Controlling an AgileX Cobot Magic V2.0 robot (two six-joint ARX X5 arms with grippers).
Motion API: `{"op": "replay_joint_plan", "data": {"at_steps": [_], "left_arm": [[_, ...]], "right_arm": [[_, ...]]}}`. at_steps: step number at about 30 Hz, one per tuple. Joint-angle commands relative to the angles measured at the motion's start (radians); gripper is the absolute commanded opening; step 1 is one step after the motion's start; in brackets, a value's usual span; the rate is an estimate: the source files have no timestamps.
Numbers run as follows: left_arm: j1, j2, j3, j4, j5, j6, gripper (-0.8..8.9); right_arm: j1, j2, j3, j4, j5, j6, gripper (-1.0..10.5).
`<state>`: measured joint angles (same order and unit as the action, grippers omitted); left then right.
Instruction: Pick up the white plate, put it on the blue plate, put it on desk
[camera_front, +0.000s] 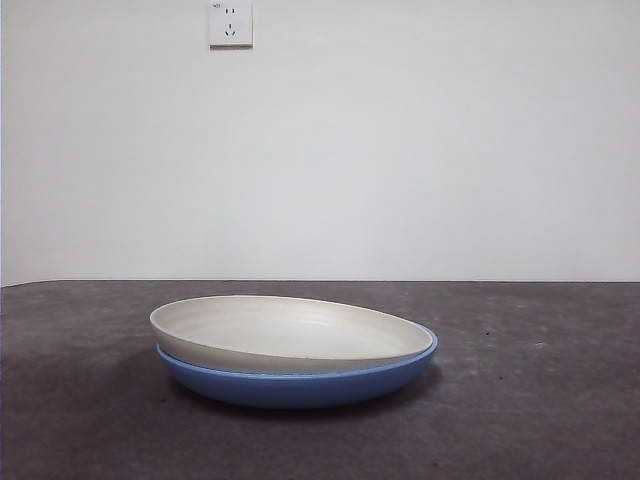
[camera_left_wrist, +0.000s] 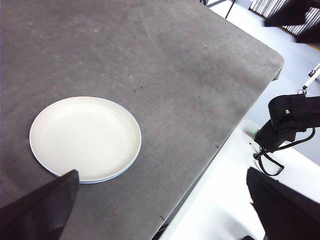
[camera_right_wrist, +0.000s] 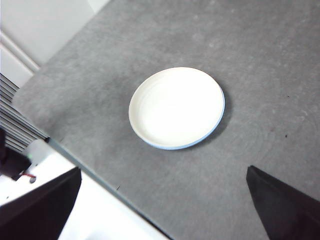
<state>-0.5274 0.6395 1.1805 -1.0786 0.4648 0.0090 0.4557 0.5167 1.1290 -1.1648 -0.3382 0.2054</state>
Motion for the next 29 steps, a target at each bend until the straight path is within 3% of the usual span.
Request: {"op": "replay_joint_plan", "data": {"at_steps": [1, 10, 18, 20, 21, 22, 23, 24, 29], "left_arm": [[-0.003, 0.006, 0.010, 0.016, -0.001, -0.002, 6.56], [-0.003, 0.006, 0.010, 0.034, -0.001, -0.002, 6.56], [-0.003, 0.007, 0.010, 0.031, -0.001, 0.002, 6.47], [-0.003, 0.007, 0.010, 0.027, -0.001, 0.001, 5.34], [-0.003, 0.007, 0.010, 0.022, -0.001, 0.001, 3.93], [-0.003, 0.007, 0.010, 0.016, -0.001, 0.000, 2.14], [-0.003, 0.007, 0.010, 0.005, -0.001, 0.001, -0.20], [-0.003, 0.007, 0.010, -0.001, -0.001, -0.004, 0.42], [-0.003, 0.006, 0.010, -0.031, -0.001, -0.048, 0.07]], "right_arm": [[0.006, -0.069, 0.018, -0.054, -0.002, -0.014, 7.0], [0.006, -0.166, 0.018, -0.200, -0.002, -0.003, 7.0], [0.006, -0.166, 0.018, -0.138, -0.002, -0.003, 7.0], [0.006, -0.166, 0.018, -0.123, -0.001, -0.003, 6.9], [0.006, -0.166, 0.018, -0.118, -0.002, -0.003, 6.0], [0.006, -0.166, 0.018, -0.117, -0.002, -0.004, 4.4], [0.006, -0.166, 0.018, -0.119, -0.001, -0.005, 2.1], [0.006, -0.166, 0.018, -0.120, -0.001, -0.005, -0.2], [0.006, -0.166, 0.018, -0.098, -0.001, -0.008, 0.4]]}}
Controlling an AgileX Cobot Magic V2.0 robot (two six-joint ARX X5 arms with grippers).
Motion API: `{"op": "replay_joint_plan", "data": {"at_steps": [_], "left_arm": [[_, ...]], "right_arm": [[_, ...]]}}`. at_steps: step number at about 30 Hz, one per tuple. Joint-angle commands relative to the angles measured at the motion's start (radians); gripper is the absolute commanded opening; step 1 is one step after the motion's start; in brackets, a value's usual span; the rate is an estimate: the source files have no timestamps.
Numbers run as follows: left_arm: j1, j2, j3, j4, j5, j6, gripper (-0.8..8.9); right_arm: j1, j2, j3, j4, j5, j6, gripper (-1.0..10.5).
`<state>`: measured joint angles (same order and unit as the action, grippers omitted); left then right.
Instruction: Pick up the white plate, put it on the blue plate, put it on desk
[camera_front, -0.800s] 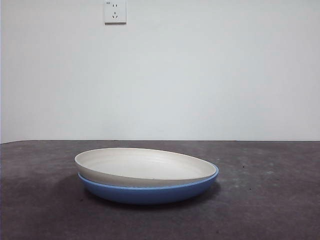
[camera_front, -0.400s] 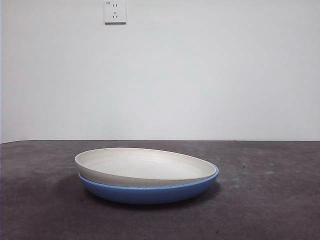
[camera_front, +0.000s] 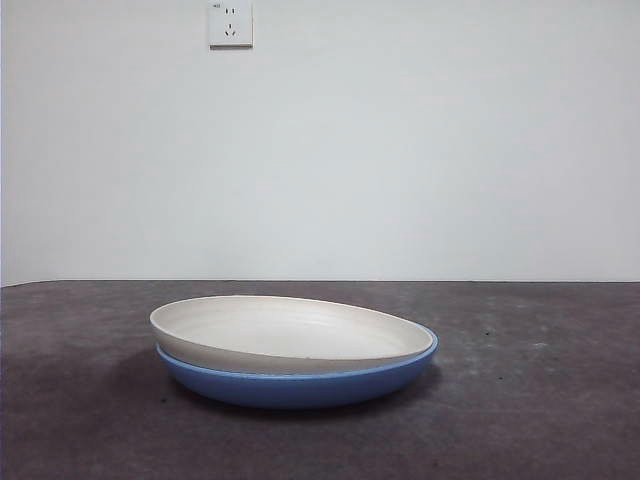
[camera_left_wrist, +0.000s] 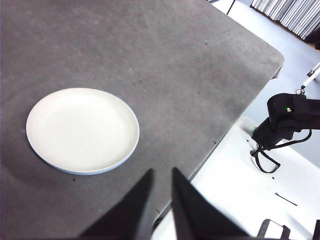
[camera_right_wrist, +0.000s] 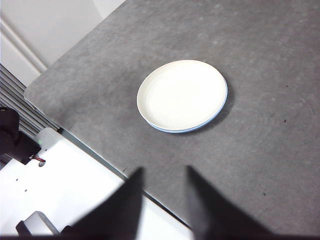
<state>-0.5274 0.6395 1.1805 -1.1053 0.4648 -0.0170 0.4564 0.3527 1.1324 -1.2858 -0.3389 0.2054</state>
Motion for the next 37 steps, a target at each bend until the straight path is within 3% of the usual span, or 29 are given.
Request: {"op": "replay_joint_plan", "data": {"at_steps": [1, 17, 30, 33, 37], "left_arm": [[-0.003, 0.006, 0.010, -0.012, -0.001, -0.021, 0.07], [0.005, -0.005, 0.010, -0.020, -0.001, -0.021, 0.07], [0.385, -0.119, -0.025, -0.013, 0.003, -0.016, 0.07], [0.455, -0.158, -0.085, 0.111, -0.003, 0.045, 0.07], [0.512, -0.244, -0.280, 0.417, -0.003, 0.108, 0.07]], "right_arm": [[0.005, -0.002, 0.014, 0.025, 0.000, -0.008, 0.4], [0.005, -0.002, 0.014, 0.025, 0.000, -0.008, 0.4], [0.005, -0.002, 0.014, 0.025, 0.000, -0.008, 0.4], [0.005, -0.002, 0.014, 0.025, 0.000, -0.008, 0.4], [0.005, -0.002, 0.014, 0.025, 0.000, -0.008, 0.4]]}}
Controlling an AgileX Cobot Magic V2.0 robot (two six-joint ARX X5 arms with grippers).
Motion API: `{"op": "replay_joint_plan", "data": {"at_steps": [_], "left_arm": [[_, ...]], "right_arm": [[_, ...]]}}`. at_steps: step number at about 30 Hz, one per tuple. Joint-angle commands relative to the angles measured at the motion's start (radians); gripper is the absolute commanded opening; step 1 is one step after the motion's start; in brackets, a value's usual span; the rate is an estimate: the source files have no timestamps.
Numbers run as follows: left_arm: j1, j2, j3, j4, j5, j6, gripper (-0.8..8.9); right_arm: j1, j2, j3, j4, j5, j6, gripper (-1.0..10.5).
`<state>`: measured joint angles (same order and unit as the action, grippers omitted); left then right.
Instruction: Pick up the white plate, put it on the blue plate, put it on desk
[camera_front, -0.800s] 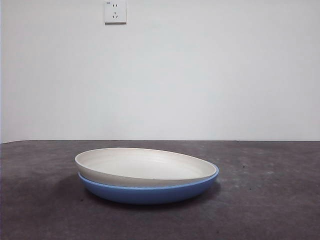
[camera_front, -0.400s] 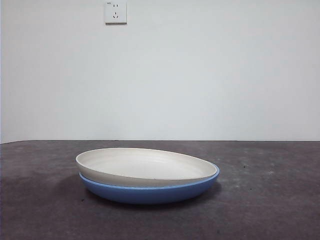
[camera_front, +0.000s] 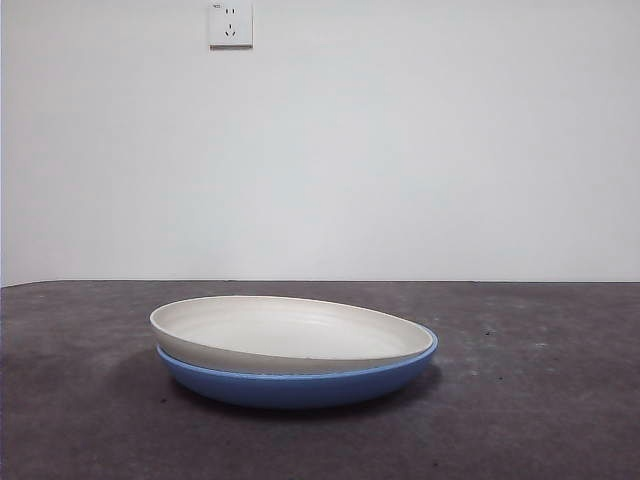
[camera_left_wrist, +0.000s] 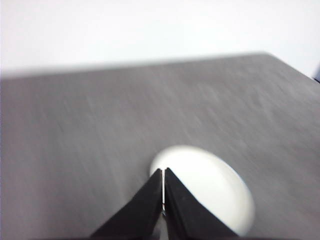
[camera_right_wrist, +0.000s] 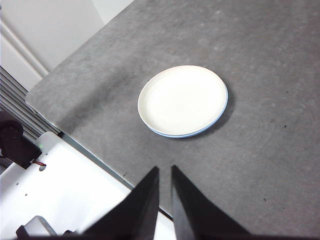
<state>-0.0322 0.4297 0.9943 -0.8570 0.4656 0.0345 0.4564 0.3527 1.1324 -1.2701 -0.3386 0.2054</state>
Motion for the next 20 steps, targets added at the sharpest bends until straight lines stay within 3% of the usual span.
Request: {"op": "replay_joint_plan", "data": {"at_steps": [1, 4, 8, 13, 20], "left_arm": [[0.028, -0.062, -0.158, 0.256, -0.004, 0.047, 0.07], [0.048, -0.145, -0.339, 0.422, -0.057, 0.018, 0.07], [0.053, -0.258, -0.550, 0.497, -0.308, -0.085, 0.07], [0.053, -0.394, -0.754, 0.553, -0.541, -0.207, 0.07], [0.053, -0.426, -0.903, 0.594, -0.577, -0.204, 0.07]], "right_arm": [[0.005, -0.002, 0.014, 0.010, -0.001, -0.008, 0.4], [0.005, -0.002, 0.014, 0.010, -0.001, -0.008, 0.4], [0.005, -0.002, 0.014, 0.010, -0.001, -0.008, 0.4], [0.005, -0.002, 0.014, 0.010, -0.001, -0.008, 0.4], [0.005, -0.002, 0.014, 0.010, 0.000, -0.008, 0.4]]}}
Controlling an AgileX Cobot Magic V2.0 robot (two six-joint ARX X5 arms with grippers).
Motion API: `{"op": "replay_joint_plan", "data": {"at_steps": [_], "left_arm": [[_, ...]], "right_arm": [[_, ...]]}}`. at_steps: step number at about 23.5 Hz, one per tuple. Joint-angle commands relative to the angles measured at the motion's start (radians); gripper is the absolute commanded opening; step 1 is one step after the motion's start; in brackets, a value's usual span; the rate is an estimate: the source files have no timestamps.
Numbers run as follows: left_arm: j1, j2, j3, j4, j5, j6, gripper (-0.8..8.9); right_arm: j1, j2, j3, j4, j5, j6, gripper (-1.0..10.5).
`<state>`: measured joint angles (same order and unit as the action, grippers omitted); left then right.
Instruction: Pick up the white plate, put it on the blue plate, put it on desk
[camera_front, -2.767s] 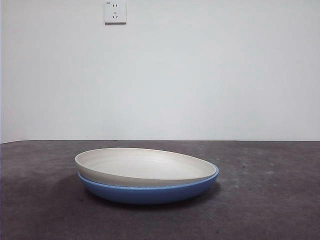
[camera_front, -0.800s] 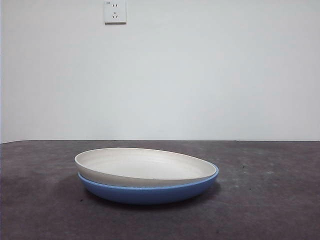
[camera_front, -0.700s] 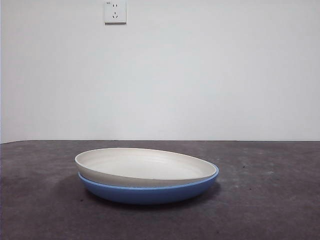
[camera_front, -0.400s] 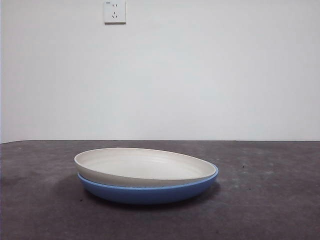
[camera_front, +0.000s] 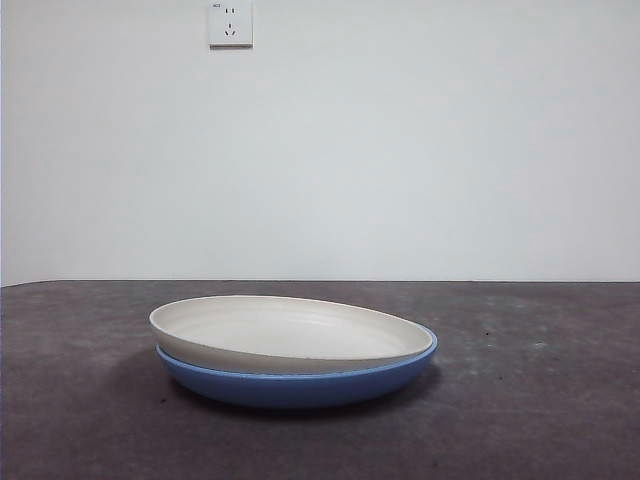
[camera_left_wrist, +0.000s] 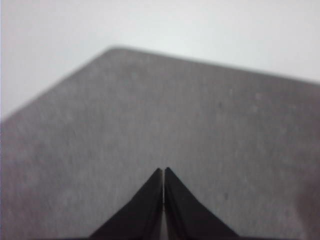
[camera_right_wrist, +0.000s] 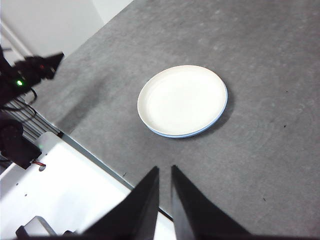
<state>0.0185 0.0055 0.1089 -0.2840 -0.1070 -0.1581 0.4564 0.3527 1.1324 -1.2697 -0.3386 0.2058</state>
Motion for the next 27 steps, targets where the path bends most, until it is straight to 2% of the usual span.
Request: {"op": "replay_joint_plan", "data": {"at_steps": [1, 8, 16, 20, 27], "left_arm": [[0.002, -0.002, -0.028, 0.023, -0.005, -0.011, 0.07], [-0.005, -0.002, -0.073, 0.038, -0.004, -0.001, 0.07], [-0.041, -0.002, -0.098, 0.095, 0.058, 0.112, 0.07], [-0.046, -0.002, -0.098, 0.092, 0.106, 0.116, 0.07], [-0.046, -0.002, -0.098, 0.095, 0.106, 0.113, 0.07]], "right_arm": [[0.005, -0.002, 0.014, 0.009, -0.001, -0.009, 0.4], [0.005, -0.002, 0.014, 0.010, -0.001, -0.009, 0.4], [0.005, -0.002, 0.014, 0.010, -0.001, -0.009, 0.4], [0.005, -0.002, 0.014, 0.010, -0.001, -0.009, 0.4], [0.005, -0.002, 0.014, 0.009, -0.001, -0.009, 0.4]]}}
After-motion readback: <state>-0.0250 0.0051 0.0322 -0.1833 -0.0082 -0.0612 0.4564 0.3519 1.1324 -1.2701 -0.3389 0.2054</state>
